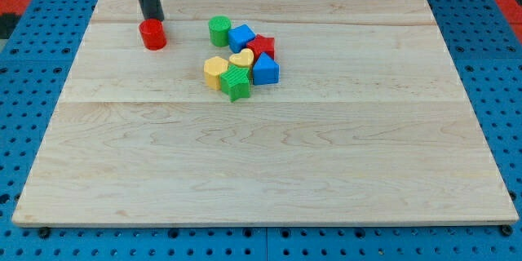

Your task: Move the red circle into the yellow hexagon

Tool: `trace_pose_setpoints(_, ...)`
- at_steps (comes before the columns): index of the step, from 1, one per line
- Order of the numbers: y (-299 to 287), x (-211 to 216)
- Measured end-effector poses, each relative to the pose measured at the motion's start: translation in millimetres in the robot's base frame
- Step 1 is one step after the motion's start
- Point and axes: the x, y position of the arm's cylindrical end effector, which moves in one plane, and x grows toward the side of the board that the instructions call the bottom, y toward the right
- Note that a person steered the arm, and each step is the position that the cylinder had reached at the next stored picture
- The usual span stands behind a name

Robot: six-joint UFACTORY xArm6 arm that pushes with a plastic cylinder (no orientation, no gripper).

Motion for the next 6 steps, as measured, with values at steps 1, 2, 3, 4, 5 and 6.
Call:
trace_pose_setpoints(1, -5.6, 12.7)
trace_pose_setpoints(2, -11.2, 34.2)
trace_pose_setpoints(3, 3.8, 51.6)
trace_pose_setpoints(4, 26.8, 69.2)
trace_pose_setpoints(5, 75.7, 76.3)
trace_pose_setpoints(6, 66.1, 75.9)
